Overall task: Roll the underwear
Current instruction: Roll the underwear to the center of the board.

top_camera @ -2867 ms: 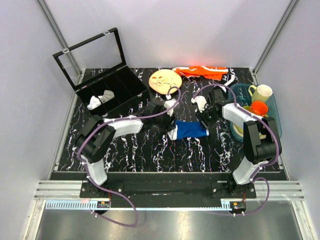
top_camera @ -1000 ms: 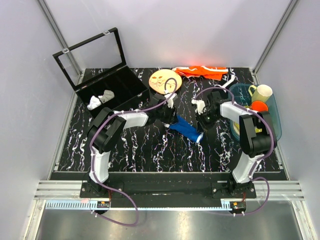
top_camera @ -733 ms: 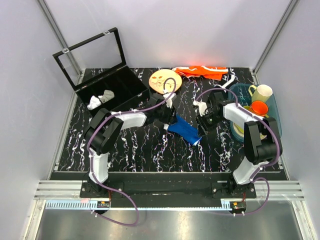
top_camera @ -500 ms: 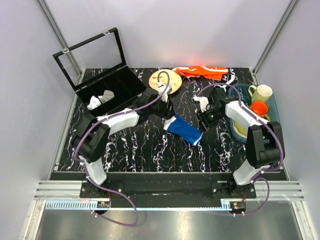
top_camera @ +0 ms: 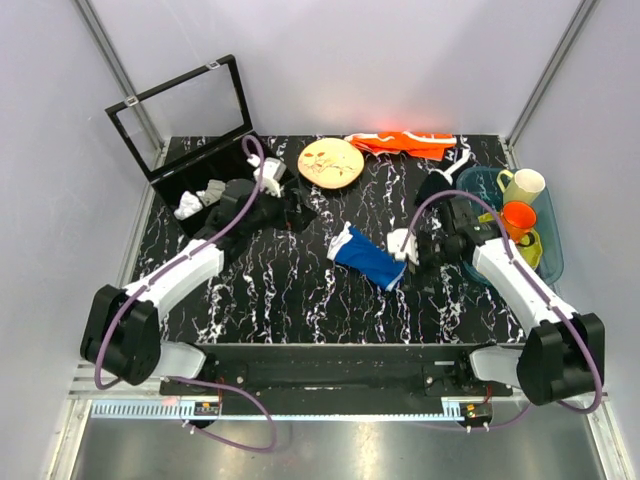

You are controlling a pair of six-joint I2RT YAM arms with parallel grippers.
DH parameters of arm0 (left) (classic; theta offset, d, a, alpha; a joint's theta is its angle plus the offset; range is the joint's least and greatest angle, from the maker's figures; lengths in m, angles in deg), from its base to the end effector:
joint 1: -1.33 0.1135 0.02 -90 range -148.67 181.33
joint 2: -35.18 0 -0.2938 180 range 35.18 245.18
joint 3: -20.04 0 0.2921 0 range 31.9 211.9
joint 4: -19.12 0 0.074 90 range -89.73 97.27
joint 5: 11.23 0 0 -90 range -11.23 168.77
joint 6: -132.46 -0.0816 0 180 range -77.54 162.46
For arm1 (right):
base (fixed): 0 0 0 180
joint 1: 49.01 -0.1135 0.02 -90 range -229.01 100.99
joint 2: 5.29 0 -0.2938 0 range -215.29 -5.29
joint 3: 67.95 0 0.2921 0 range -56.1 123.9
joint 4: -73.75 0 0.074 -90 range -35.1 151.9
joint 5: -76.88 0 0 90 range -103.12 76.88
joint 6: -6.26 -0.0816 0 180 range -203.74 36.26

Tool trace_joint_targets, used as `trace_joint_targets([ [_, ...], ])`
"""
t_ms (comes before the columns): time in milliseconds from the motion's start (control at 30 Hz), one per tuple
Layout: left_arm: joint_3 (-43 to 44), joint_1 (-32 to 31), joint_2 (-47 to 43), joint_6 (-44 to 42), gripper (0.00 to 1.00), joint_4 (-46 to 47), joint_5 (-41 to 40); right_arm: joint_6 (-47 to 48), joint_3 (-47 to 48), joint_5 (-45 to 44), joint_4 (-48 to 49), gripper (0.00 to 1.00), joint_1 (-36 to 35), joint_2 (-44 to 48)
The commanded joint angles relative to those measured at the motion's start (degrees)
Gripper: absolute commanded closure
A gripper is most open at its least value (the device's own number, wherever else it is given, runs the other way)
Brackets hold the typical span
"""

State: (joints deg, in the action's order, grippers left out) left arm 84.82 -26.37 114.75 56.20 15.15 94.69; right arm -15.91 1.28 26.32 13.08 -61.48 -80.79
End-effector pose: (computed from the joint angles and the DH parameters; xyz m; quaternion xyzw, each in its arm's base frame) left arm 0.3381 -0.2028 0.2788 0.1779 0.7893 -0.3094 0.4997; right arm 0.2724 0.1133 0.2400 -0.6463 0.6615 0.2054 0.3202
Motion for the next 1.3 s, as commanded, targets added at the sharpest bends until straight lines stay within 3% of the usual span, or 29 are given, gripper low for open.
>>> trace_joint_targets([
  [0, -6.4, 5.8, -6.4, 6.9, 0.01, 5.3, 11.3, 31.9, -6.1, 1.9, 0.6, 0.00, -3.5, 0.5],
  [267, -16.5, 5.9, -19.3, 5.2, 0.01, 3.2, 13.2, 36.9, -10.1, -5.7, 11.4, 0.12, -5.8, -7.4],
  [567, -20.8, 5.8, -24.7, 4.8, 0.01, 2.8, 14.0, 36.8, -10.0, -10.5, 14.7, 0.23, -7.1, -14.6],
  [733, -22.3, 5.8, -25.1, 5.2, 0.01, 6.3, 16.0, 36.0, -11.9, -13.8, 15.8, 0.40, -8.9, -16.5],
  [967, -25.8, 2.1, -25.0, 4.7, 0.01, 12.5, 18.6, 29.8, -11.2, -12.3, 11.3, 0.72, -10.1, -16.8],
  [1100, -26.6, -1.6, -23.1, 3.9, 0.01, 12.9, 18.0, 24.5, -9.2, -11.1, 5.9, 0.85, -12.0, -18.0],
  [1267, -26.4, -3.7, -21.1, 4.2, 0.01, 13.8, 20.5, 20.4, -5.3, -5.9, -2.4, 0.87, -13.7, -16.6],
])
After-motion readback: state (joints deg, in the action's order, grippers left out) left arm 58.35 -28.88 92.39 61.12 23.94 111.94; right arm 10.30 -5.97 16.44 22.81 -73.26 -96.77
